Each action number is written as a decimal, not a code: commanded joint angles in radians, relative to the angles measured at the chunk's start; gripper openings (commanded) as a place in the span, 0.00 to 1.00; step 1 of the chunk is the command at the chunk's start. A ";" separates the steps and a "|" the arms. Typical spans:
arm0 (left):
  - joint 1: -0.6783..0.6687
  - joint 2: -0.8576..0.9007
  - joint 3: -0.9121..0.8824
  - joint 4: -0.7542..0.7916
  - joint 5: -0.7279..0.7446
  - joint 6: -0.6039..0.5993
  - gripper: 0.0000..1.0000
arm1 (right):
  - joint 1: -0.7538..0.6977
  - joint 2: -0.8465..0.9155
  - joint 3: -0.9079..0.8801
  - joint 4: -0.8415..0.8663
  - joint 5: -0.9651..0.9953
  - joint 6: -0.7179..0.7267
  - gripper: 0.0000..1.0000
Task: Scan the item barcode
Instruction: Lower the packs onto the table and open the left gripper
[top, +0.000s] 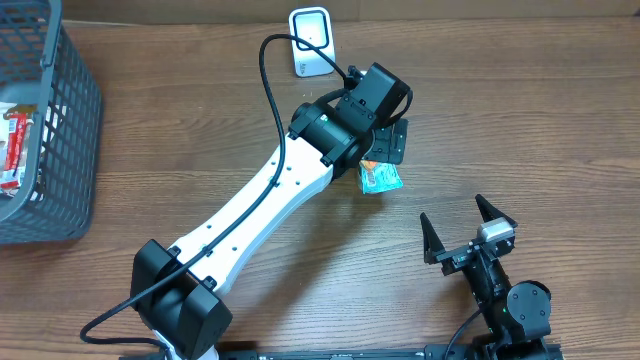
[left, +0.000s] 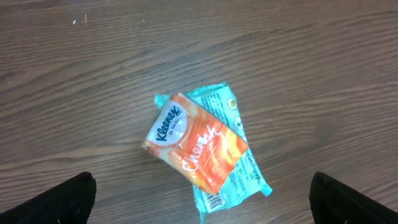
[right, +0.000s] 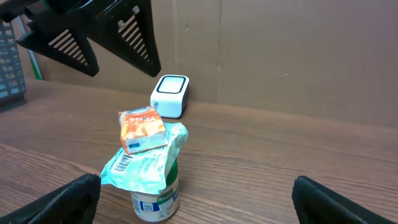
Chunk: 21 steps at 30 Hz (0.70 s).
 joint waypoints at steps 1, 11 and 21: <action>0.005 -0.025 0.019 -0.004 -0.010 0.040 1.00 | -0.006 -0.012 -0.011 0.005 -0.002 0.003 1.00; 0.005 -0.025 0.019 -0.013 -0.010 0.040 1.00 | -0.006 -0.012 -0.011 0.005 -0.002 0.003 1.00; 0.005 -0.025 0.019 -0.019 -0.010 0.040 1.00 | -0.006 -0.012 -0.011 0.005 -0.002 0.003 1.00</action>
